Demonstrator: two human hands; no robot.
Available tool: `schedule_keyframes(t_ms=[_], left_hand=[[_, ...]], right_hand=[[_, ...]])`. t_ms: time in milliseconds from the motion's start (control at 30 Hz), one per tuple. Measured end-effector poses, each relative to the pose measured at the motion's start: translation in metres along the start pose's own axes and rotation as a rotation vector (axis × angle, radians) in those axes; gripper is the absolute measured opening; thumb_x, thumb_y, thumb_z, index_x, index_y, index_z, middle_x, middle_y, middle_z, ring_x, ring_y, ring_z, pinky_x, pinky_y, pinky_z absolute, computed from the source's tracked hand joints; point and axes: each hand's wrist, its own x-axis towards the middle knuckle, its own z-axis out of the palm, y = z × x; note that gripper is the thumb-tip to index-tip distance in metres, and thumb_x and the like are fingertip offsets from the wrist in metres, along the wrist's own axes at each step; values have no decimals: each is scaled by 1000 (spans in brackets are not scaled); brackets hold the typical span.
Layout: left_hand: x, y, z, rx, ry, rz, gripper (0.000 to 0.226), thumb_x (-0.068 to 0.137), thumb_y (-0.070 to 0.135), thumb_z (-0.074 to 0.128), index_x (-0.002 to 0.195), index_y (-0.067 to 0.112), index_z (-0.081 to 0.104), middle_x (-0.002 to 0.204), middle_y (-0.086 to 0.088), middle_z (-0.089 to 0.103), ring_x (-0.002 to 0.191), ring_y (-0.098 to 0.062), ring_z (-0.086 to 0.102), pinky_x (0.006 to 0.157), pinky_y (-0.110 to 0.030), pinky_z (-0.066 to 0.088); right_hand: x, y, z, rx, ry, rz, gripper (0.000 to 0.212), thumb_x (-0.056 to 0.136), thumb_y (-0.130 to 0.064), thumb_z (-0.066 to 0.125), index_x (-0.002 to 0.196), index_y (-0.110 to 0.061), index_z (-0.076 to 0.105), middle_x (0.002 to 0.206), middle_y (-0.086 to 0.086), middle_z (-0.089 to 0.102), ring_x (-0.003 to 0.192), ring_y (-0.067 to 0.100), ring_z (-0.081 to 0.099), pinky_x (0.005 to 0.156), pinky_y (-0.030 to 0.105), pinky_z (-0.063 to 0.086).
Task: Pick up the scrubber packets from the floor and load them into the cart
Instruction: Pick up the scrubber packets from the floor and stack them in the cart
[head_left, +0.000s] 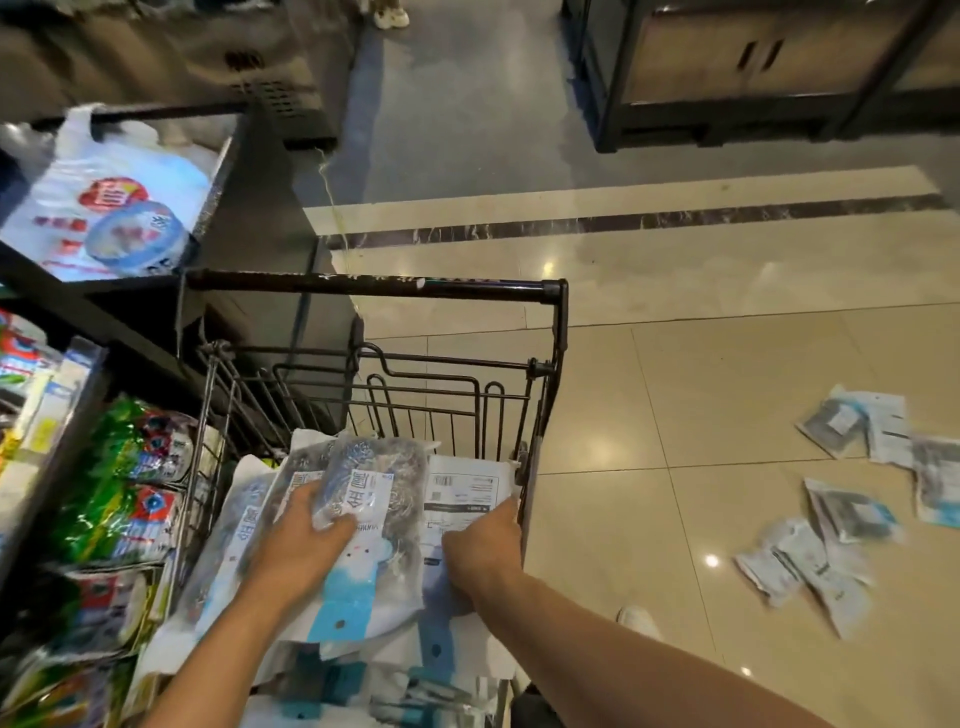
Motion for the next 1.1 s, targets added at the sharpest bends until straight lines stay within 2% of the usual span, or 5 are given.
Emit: schedule_keyframes(t_ms=[200, 333, 433, 600, 1100], left_hand=[[-13, -4, -2, 67, 82, 30, 59, 94, 27, 73, 145, 20, 45, 123, -6, 66, 97, -25, 68, 80, -40, 54], [-32, -2, -1, 67, 157, 78, 67, 92, 28, 75, 150, 24, 43, 150, -7, 52, 132, -31, 53, 107, -56, 46], [-57, 11, 6, -113, 147, 188, 39, 96, 21, 71, 132, 29, 59, 135, 5, 62, 121, -22, 58, 103, -46, 46], [-92, 48, 37, -281, -97, 309, 26, 96, 4, 67, 109, 27, 72, 102, 8, 79, 102, -6, 71, 90, -27, 53], [-182, 187, 222, -6, -539, 587, 30, 94, 19, 72, 99, 49, 73, 107, 12, 76, 102, -5, 71, 94, -31, 53]], right_hand=[[-31, 4, -5, -501, 67, -381, 86, 98, -30, 59, 165, -13, 8, 171, 12, 11, 158, 32, 8, 131, 42, 12], [-42, 0, -34, -360, -99, -416, 59, 93, -25, 62, 150, -21, 44, 146, 6, 54, 131, 24, 53, 113, 39, 47], [-56, 6, -74, -202, -214, -362, 38, 95, -28, 64, 133, -27, 59, 128, -3, 66, 110, 15, 66, 95, 32, 58], [-78, 42, -158, 19, -140, -357, 6, 92, -33, 69, 97, -34, 72, 102, -6, 76, 94, 10, 73, 83, 28, 58], [-140, 200, -398, 633, 348, -214, 9, 95, -14, 68, 102, -18, 74, 96, 4, 80, 80, 15, 75, 76, 31, 53]])
